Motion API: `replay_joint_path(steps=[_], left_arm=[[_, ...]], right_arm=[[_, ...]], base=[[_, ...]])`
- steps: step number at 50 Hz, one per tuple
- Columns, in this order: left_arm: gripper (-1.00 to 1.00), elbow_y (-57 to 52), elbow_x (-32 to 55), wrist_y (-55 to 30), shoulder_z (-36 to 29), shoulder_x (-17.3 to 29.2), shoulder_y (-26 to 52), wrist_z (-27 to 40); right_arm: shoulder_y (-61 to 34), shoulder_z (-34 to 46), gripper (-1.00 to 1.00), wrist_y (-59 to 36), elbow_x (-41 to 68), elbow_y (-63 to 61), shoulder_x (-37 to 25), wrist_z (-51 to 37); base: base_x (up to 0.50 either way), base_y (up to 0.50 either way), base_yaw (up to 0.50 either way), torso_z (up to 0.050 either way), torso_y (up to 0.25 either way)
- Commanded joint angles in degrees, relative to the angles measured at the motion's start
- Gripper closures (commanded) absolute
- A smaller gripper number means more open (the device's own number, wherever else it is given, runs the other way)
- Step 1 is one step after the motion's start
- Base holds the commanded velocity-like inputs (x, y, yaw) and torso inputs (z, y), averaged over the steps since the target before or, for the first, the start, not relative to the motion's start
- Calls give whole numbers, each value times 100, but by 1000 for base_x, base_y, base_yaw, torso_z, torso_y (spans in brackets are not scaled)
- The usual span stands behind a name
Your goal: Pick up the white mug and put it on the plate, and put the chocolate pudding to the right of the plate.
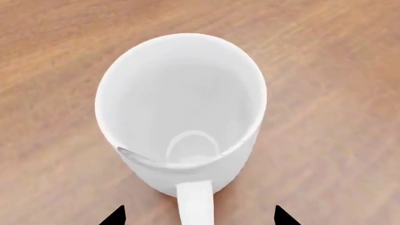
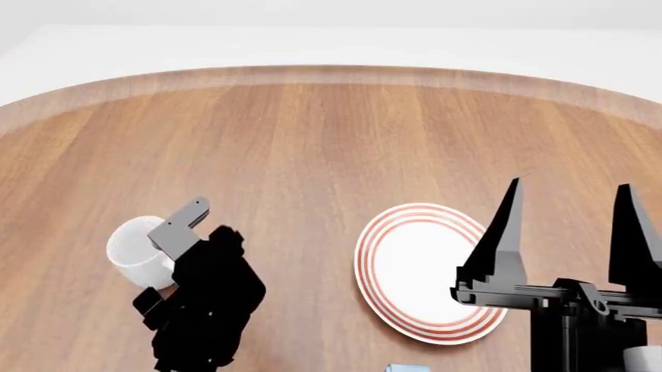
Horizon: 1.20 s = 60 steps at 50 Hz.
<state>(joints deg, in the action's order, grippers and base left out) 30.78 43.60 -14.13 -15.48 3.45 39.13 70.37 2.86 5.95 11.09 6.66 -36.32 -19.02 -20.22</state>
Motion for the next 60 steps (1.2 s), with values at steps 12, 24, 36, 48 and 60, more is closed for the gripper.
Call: replay_joint_path(steps=[12,24,36,48,60], left_arm=[[-100,782,56,302,-118,-12,139,-365],[100,640,65,207,-246,52,153,-247],[100,605,88,211,-329,86,145,-247],[100,103,-69,-70,-820,399,338,-769],[100,-3778,84,-2334,-2898,1804,1772,-3243]], right_arm=[[-23,57,-100,83,-1,131,-30,-15],[-33,102,-100,42,-7,144,-47,-26],[-31,140,-100,-21,-19,115,-74,-44],[-51,130,-100,-71,-8,84,-107,-76],[-62,88,-100,-108,7,-10,-136,-132]], base=[[0,0,0,0,0],[0,0,0,0,0],[0,0,0,0,0],[0,0,0,0,0],[0,0,0,0,0]])
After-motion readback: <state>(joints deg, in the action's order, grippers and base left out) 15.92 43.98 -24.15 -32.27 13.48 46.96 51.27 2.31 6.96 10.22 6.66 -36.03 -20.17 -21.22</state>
